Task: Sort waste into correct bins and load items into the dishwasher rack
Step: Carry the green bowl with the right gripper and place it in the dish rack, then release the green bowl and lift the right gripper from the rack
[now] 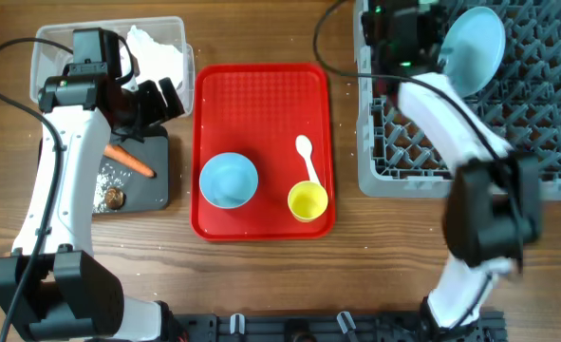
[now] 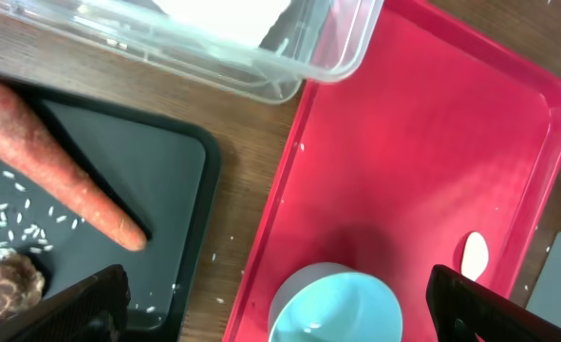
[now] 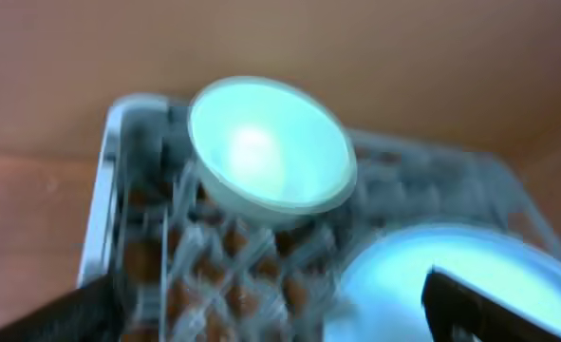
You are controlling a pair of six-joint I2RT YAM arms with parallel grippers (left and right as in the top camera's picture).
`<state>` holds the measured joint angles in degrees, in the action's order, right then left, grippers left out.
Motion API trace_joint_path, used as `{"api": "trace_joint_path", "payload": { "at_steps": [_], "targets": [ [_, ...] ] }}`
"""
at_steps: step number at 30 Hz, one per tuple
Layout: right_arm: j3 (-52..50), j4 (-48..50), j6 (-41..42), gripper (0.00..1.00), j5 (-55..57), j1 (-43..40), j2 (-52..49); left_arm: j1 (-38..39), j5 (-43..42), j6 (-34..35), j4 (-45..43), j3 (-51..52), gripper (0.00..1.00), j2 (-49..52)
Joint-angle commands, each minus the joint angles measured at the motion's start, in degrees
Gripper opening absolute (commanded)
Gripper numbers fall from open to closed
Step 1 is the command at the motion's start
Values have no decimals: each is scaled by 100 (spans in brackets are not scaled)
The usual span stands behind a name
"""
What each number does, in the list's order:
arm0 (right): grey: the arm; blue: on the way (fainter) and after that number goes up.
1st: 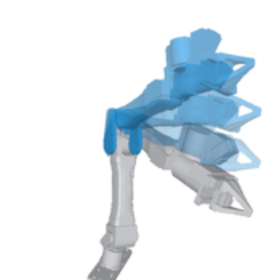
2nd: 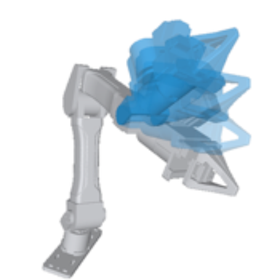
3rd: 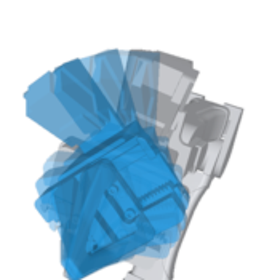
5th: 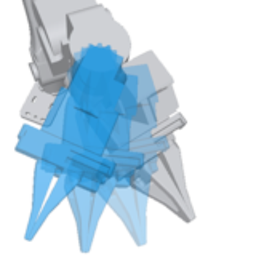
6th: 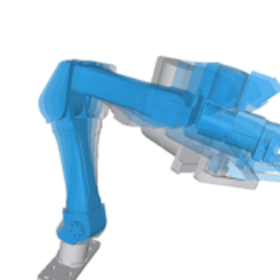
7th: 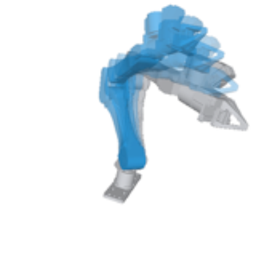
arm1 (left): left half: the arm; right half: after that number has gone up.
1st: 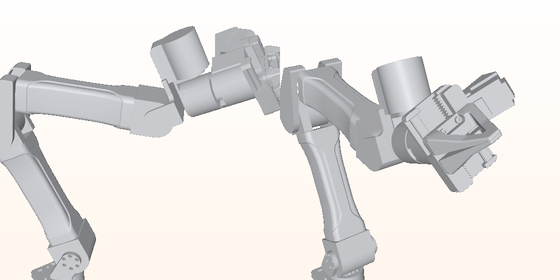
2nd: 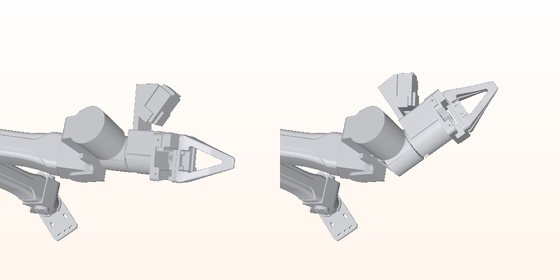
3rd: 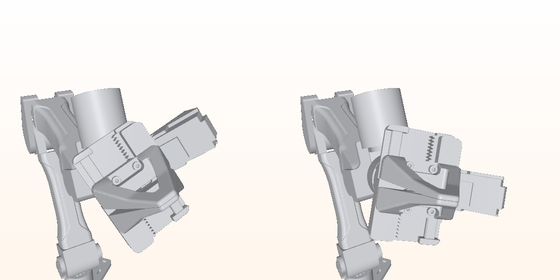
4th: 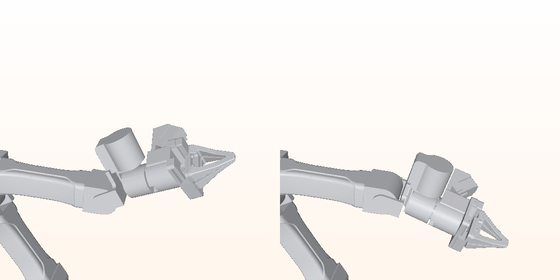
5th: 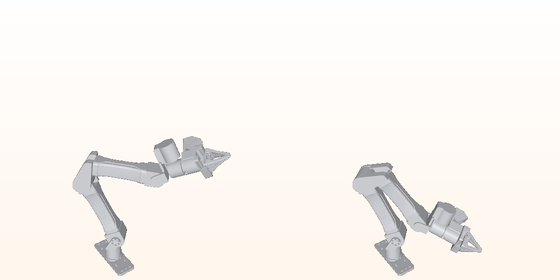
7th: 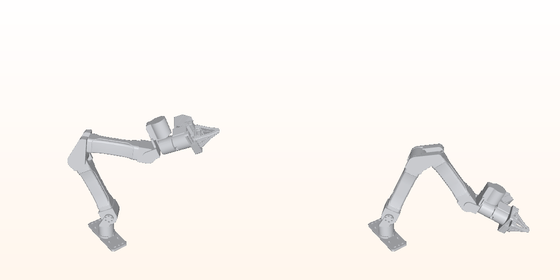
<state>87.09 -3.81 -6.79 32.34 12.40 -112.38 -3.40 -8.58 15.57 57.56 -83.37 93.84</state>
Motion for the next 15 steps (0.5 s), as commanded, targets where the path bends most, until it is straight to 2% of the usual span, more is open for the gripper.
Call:
{"api": "trace_joint_path", "payload": {
  "at_steps": [1, 4, 7, 9, 11, 13, 15],
  "targets": [
    [66, -944, 2446, 100, -442, -37, 1523, -37, 35, 11, -7, -96, 100, -85],
    [90, -1054, 2498, 100, -1443, -63, 2140, -37, 35, 9, -7, -96, 100, -85],
    [496, -1969, 3274, 100, -2317, -291, 2076, -37, 35, 11, -7, -96, 100, -83],
    [1132, -2785, 3536, 99, -3250, -658, 1788, -37, 33, 9, -7, -96, 100, -85],
    [1790, -3300, 3545, 98, -3499, -970, 1340, -37, 35, 9, -7, -96, 100, -85],
    [2312, -3386, 3541, 91, -3493, -1139, 791, -37, 35, 11, -7, -96, 100, -85],
    [2656, -3071, 3600, 86, -3477, -1250, 122, -37, 35, 11, -7, -96, 100, -85]
  ]
}}
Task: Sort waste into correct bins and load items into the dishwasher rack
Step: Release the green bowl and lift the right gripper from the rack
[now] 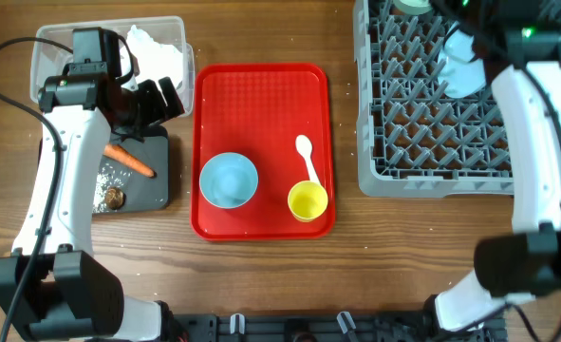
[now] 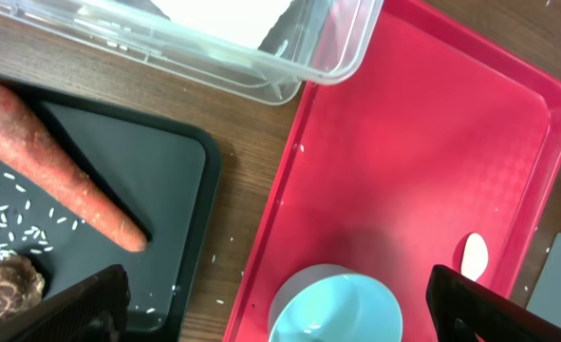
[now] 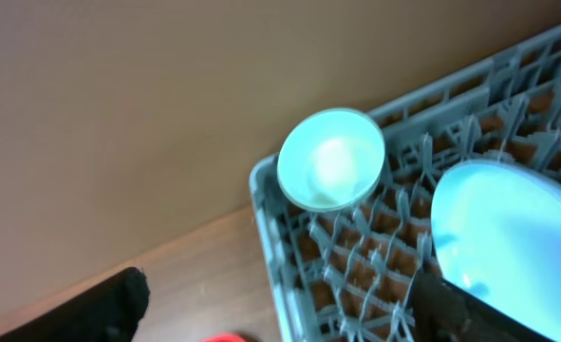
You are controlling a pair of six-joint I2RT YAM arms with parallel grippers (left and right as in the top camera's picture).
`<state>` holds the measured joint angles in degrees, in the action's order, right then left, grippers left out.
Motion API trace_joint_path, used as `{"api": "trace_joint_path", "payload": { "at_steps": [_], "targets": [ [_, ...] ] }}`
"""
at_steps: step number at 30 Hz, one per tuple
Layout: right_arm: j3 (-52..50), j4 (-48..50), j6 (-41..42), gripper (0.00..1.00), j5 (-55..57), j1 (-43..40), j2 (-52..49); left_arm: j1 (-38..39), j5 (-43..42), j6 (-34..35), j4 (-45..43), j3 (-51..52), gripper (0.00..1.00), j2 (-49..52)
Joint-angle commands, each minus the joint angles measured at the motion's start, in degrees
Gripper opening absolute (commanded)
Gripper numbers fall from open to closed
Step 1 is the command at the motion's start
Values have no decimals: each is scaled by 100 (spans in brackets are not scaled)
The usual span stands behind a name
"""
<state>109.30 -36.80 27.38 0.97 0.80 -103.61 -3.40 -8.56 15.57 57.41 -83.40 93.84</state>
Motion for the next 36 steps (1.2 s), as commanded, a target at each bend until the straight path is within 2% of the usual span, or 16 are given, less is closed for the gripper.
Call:
{"api": "trace_joint_path", "payload": {
  "at_steps": [1, 3, 9, 15, 19, 27, 29, 31, 34, 35, 36],
  "targets": [
    [439, 448, 433, 82, -343, -131, -1008, -37, 33, 11, 9, -94, 100, -85],
    [439, 964, 732, 71, -629, -225, -1617, -37, 33, 9, 9, -94, 100, -85],
    [437, 1497, 739, 59, -702, -229, -2413, -37, 33, 9, 9, -94, 100, -85],
    [433, 1646, 876, 53, -186, -264, -2695, -37, 33, 11, 9, -94, 100, -85],
    [428, 1480, 868, 53, -184, -337, -2820, -37, 33, 9, 9, -94, 100, -85],
    [356, 1788, 872, 52, 33, -518, -2830, -37, 33, 9, 9, -94, 100, -83],
    [356, 1840, 861, 49, 33, -529, -2879, -37, 33, 9, 9, -94, 100, -85],
    [356, 1858, 866, 43, -2, -529, -3016, -37, 33, 9, 7, -94, 100, -83],
    [356, 1840, 863, 28, -103, -527, -3182, -37, 33, 11, 9, -94, 100, -85],
    [356, 1821, 828, 17, -101, -527, -3185, -37, 33, 9, 9, -94, 100, -85],
    [356, 1849, 780, 13, -98, -527, -3185, -37, 33, 9, 9, -94, 100, -85]
  ]
}}
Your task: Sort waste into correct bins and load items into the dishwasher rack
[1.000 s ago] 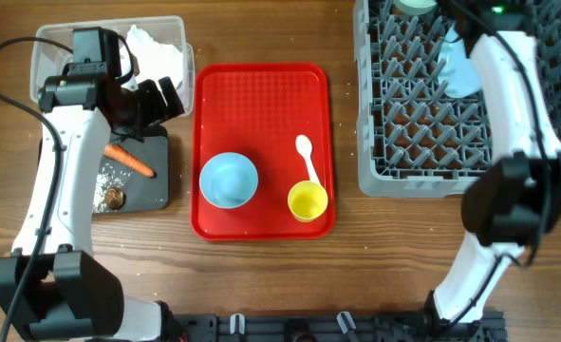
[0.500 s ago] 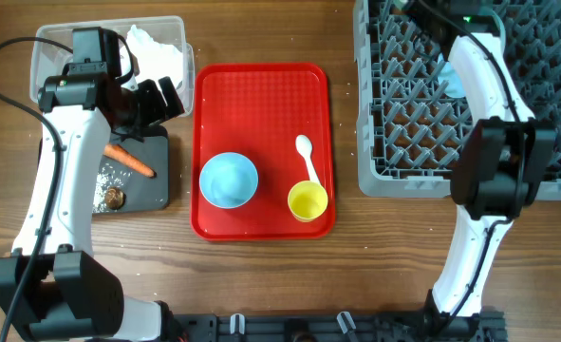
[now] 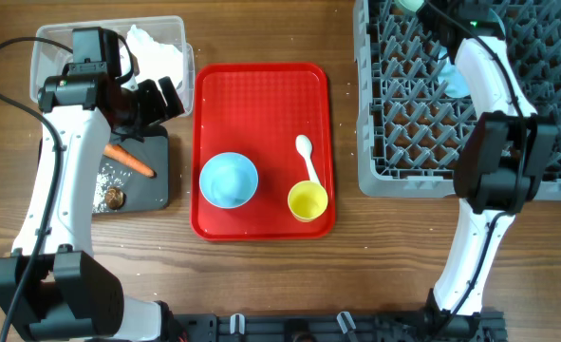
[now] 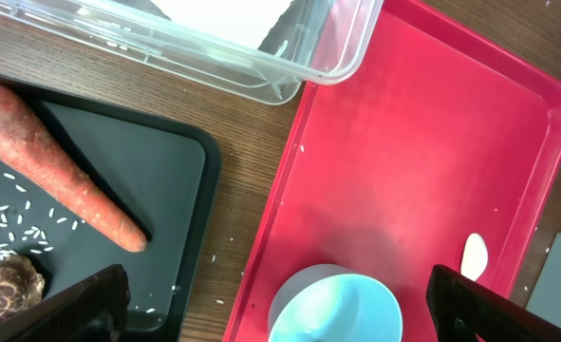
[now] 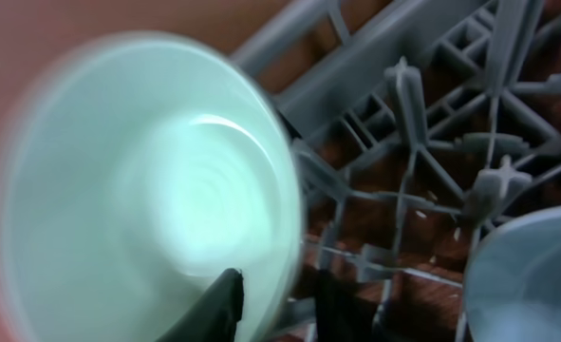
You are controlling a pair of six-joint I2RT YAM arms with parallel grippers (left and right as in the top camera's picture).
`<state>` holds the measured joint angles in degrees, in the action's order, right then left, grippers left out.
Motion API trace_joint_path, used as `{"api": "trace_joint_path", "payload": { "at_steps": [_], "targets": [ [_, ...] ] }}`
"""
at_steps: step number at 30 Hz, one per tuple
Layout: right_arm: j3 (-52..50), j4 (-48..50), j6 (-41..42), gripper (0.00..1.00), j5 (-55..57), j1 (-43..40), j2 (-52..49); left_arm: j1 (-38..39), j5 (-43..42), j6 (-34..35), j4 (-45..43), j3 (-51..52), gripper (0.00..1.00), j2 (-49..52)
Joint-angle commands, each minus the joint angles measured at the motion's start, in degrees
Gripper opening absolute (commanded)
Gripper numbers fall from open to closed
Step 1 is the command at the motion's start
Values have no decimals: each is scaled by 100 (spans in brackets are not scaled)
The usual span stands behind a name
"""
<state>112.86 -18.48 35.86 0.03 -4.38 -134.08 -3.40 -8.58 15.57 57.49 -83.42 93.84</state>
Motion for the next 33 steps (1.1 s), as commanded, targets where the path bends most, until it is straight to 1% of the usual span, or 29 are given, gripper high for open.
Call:
{"api": "trace_joint_path", "payload": {
  "at_steps": [1, 5, 8, 10, 17, 22, 24, 25, 26, 33],
  "targets": [
    [0, 59, -120, 13, -4, -9, -138, -37, 35, 9, 0, -92, 100, -85],
    [0, 114, -127, 4, 2, -9, -138, -37, 35, 9, 0, -92, 100, -85],
    [2, 131, -247, 4, 11, -15, -116, -37, 35, 9, 0, -92, 100, -85],
    [2, 92, -551, 4, -11, -13, -50, -37, 35, 9, 0, -92, 100, -85],
    [2, -195, -1174, 4, -203, -13, 284, -37, 35, 9, 0, -92, 100, -85],
    [0, -197, -1158, 4, -463, -2, 229, -37, 35, 9, 0, -92, 100, -83],
    [0, -160, -1126, 7, -461, -2, 229, -37, 35, 9, 0, -92, 100, -85],
    [0, -142, -1126, 13, -461, -2, 229, -37, 35, 11, 0, -92, 100, -85],
    [0, -151, -1128, 15, -459, -2, 229, -37, 35, 11, 0, -92, 100, -85],
    [-7, 50, -1141, 16, -417, -2, 55, -37, 35, 9, 0, -92, 100, -85]
  ]
}}
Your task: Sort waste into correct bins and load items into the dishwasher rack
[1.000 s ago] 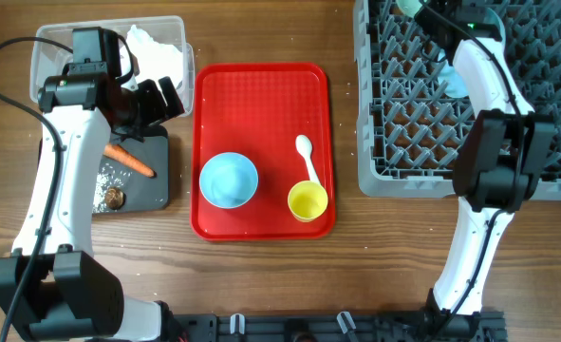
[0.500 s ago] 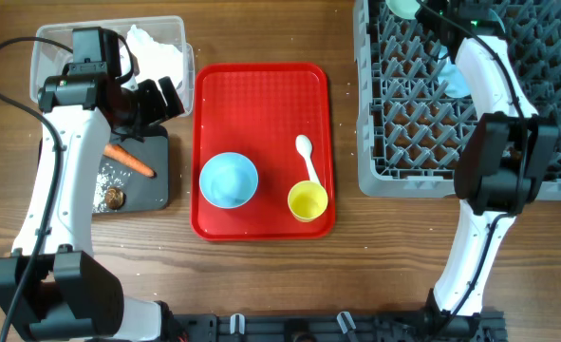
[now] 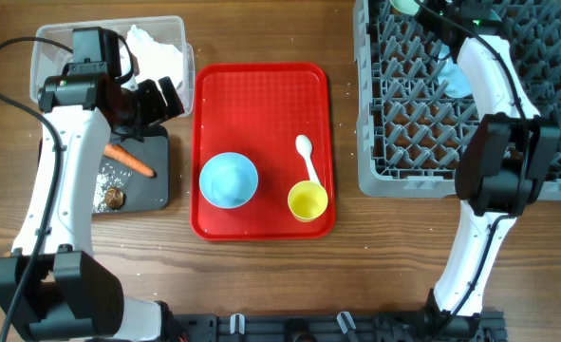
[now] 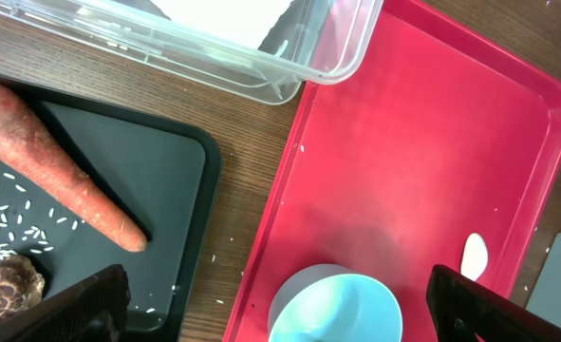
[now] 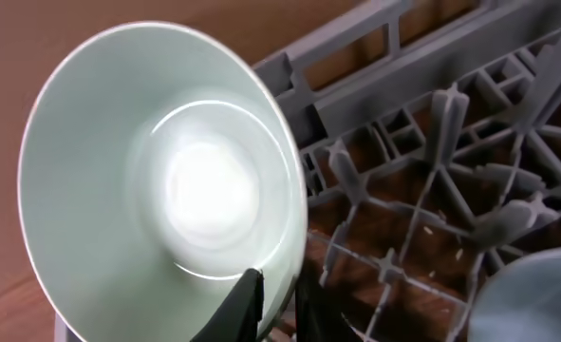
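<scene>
A pale green bowl [image 5: 166, 171] stands on edge at the far left corner of the grey dishwasher rack [image 3: 394, 180]. My right gripper [image 5: 275, 285] is shut on its lower rim, one finger inside and one outside. Beside it a light blue plate [image 3: 454, 80] stands in the rack. A red tray [image 3: 261, 85] holds a blue bowl [image 3: 228, 180], a yellow cup [image 3: 308, 201] and a white spoon [image 3: 306, 157]. My left gripper [image 4: 280, 309] hangs open and holds nothing, over the gap between the black tray [image 4: 157, 171] and the red tray.
A carrot [image 3: 130, 160], scattered rice and a brown lump [image 3: 116, 198] lie on the black tray. Behind it a clear plastic container [image 3: 62, 43] holds white crumpled paper. The rack's upright tines fill the right side.
My right gripper's fingers, a little apart on either side of the green bowl's rim before, now pinch it. More of the bowl shows in the wrist view. The left arm has not moved.
My right gripper was open above the rack, with the green bowl and blue plate below it. Then it was further from both. Then its fingers stood either side of the bowl's rim, and now they are shut on it. The left arm stayed over the bins throughout.
</scene>
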You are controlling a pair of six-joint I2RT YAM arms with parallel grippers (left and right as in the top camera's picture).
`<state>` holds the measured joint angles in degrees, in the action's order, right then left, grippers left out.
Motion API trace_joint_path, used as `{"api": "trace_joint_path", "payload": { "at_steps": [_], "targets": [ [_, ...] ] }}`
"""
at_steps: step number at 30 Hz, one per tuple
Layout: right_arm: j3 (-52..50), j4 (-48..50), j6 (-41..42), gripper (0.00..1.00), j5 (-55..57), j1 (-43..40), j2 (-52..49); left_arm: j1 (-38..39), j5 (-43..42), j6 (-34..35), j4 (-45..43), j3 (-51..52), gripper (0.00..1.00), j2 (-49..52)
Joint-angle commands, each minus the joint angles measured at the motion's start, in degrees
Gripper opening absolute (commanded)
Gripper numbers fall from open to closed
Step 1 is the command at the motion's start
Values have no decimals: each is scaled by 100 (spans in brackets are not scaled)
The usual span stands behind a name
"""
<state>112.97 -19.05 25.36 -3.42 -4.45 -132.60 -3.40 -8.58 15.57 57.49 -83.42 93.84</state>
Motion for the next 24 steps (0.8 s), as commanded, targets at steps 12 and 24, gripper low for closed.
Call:
{"api": "trace_joint_path", "payload": {
  "at_steps": [12, 24],
  "targets": [
    [-15, 83, -20, 4, -66, 2, 153, -37, 35, 9, 0, -92, 100, -85],
    [-15, -892, -1770, 4, 3064, 446, 1335, -37, 35, 9, 0, -92, 100, -85]
  ]
}}
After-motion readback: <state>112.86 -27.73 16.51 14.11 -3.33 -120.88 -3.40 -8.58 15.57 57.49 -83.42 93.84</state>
